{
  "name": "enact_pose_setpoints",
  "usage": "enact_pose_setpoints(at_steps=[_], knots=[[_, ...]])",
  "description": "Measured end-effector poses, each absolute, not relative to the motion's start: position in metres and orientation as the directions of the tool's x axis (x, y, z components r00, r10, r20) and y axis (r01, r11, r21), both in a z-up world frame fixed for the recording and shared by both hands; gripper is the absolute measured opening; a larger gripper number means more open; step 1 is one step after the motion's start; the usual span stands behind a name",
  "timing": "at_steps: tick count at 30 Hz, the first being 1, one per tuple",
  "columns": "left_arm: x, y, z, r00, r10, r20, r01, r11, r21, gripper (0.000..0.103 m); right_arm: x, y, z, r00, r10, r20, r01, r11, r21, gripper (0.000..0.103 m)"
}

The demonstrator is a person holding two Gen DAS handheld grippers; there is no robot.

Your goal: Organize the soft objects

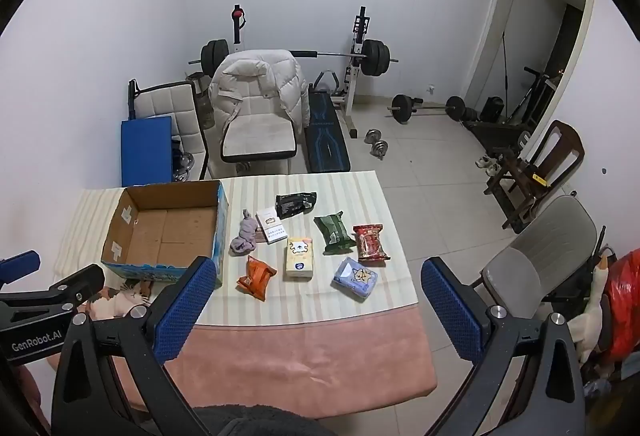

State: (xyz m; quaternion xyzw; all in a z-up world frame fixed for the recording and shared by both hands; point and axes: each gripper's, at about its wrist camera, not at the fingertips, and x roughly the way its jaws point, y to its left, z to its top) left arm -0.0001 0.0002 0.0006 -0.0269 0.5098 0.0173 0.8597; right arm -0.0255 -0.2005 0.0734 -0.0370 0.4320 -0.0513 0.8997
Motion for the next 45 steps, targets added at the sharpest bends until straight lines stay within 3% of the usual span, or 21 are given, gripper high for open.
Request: enact_pose_setpoints(at_steps=[45], knots=[[-0.008,-0.01,0.021,0.517,0.015,-0.856,-0.07,0.997,-0.024,0.103,-0.032,-0.203,0.079,0.623,-0.105,-0.775,0.054,0.994,-0.092,0.103]])
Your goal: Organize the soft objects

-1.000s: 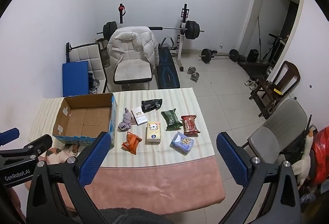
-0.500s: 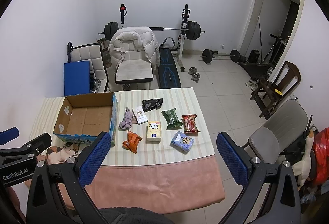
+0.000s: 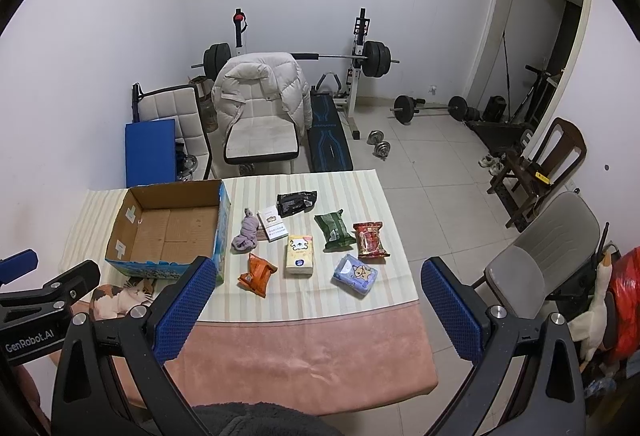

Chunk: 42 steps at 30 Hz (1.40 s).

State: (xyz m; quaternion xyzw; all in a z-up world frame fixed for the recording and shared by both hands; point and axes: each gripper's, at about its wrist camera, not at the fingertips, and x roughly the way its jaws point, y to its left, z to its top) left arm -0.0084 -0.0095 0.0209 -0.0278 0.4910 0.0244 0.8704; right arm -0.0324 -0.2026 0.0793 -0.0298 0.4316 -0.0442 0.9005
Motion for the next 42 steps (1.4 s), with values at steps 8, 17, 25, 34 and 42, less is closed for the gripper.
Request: enact_pose_setpoints(at_steps=[8,17,25,34,42], knots=[[-0.009,-0.01,0.022,0.519,0.016,-0.855,-0.069,0.997,-0.024,0.103,-0.035,-0.204,0.083,0.625,-0.104,-0.774,0.054,0.994,-0.091,0.103],[-0.011,-0.014,0.029,0.526,0.013,-0.85,-0.074,0.997,-0.03,0.103,-0.036,-0.201,0.088,0.626,-0.102,-0.773,0.054,0.995,-0.088,0.103],[-0.01,-0.012,0.029,0.53,0.016,-0.848,-0.073,0.997,-0.027,0.103,-0.036,-0.201,0.088,0.627,-0.103,-0.772,0.054,0.995,-0.089,0.103],[-0.006,-0.006,0.032,0.531,0.016,-0.848,-0.079,0.996,-0.031,0.103,-0.03,-0.197,0.103,0.63,-0.097,-0.771,0.051,0.995,-0.083,0.103],[-0.003,-0.002,0.03,0.532,0.022,-0.847,-0.087,0.996,-0.029,0.103,-0.024,-0.194,0.106,0.633,-0.093,-0.768,0.05,0.996,-0.08,0.103]])
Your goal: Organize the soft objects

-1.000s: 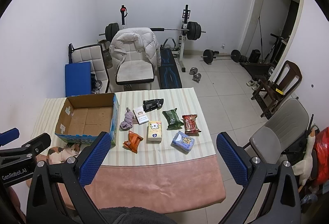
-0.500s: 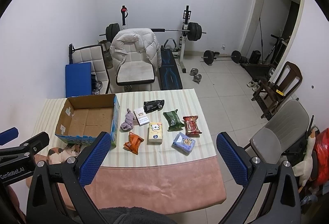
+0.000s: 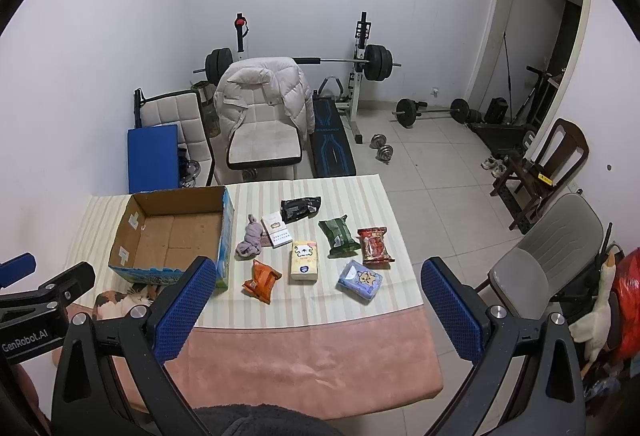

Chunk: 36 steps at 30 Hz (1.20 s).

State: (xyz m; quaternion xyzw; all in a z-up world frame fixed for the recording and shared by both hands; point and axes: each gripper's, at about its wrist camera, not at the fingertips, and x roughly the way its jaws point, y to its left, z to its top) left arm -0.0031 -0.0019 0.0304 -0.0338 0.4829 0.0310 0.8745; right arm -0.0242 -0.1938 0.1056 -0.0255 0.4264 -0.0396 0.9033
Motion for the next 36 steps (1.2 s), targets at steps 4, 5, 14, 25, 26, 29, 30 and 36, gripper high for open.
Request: enact_pose_setpoints(at_steps=[4,5,14,25,26,29,30,36], knots=[[-0.002,0.001,0.028,0.525,0.021,-0.851,-0.087,0.996,-0.029,0.103,-0.017,-0.192,0.107,0.633,-0.087,-0.77,0.049,0.996,-0.072,0.103],[0.0,0.002,0.027,0.521,0.019,-0.853,-0.086,0.996,-0.031,0.103,-0.013,-0.191,0.109,0.629,-0.083,-0.773,0.048,0.997,-0.068,0.103],[0.064,-0.009,-0.013,0.5,-0.003,-0.866,-0.061,0.997,-0.039,0.103,0.027,-0.234,0.056,0.592,-0.103,-0.799,0.092,0.994,-0.06,0.103],[0.223,-0.081,-0.178,0.136,-0.207,-0.969,0.014,0.978,-0.207,0.103,0.189,-0.344,-0.136,0.271,-0.024,-0.962,0.154,0.988,0.019,0.103],[0.234,-0.089,-0.199,0.075,-0.244,-0.967,0.005,0.97,-0.244,0.103,0.202,-0.354,-0.156,0.239,-0.03,-0.971,0.162,0.987,0.009,0.103],[0.262,-0.119,-0.262,-0.053,-0.297,-0.954,-0.014,0.955,-0.296,0.103,0.236,-0.381,-0.218,0.157,-0.023,-0.987,0.194,0.981,0.008,0.103],[0.267,-0.127,-0.279,-0.08,-0.302,-0.95,-0.016,0.953,-0.302,0.103,0.244,-0.386,-0.234,0.14,-0.029,-0.99,0.196,0.981,-0.001,0.103],[0.301,-0.169,-0.381,-0.243,-0.283,-0.928,-0.02,0.958,-0.287,0.094,0.291,-0.422,-0.343,-0.014,-0.029,-0.999,0.214,0.976,-0.031,0.102]])
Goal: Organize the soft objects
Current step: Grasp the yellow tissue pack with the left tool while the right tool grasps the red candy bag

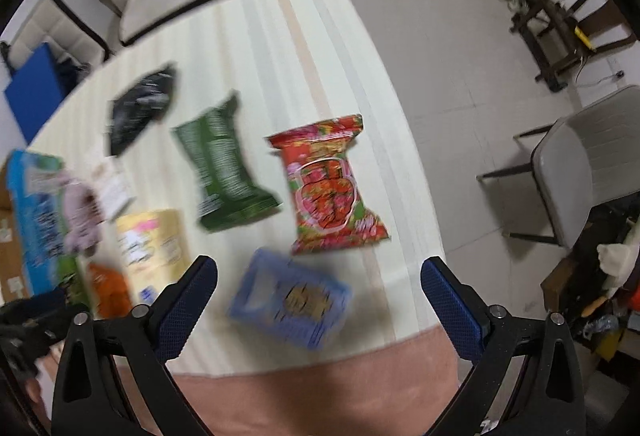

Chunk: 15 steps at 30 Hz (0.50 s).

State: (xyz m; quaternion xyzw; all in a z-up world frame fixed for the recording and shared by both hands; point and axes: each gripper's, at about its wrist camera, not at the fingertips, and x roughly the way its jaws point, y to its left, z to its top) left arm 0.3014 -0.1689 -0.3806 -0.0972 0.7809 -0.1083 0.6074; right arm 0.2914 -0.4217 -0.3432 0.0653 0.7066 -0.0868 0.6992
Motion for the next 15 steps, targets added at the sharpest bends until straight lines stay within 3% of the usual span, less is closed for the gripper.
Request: enact_pose_setpoints(at_steps=[2,13,15], knots=[[0.306,-0.18,-0.402,-0.278,-0.277,-0.92,-0.018,0.959,-0.283,0.094,0.299,-0.428,-0.363,-0.043,-0.026,-0.999,0.221,0.975,-0.035,0.095],[0.315,-0.212,-0.458,-0.357,-0.208,-0.911,0.028,0.972,-0.233,0.094,0.336,-0.441,-0.43,-0.148,0.014,-0.989,0.211,0.977,-0.018,0.09],[0.314,-0.214,-0.463,-0.365,-0.174,-0.914,0.04,0.979,-0.202,0.089,0.339,-0.441,-0.439,-0.163,0.012,-0.987,0.205,0.979,-0.022,0.086]])
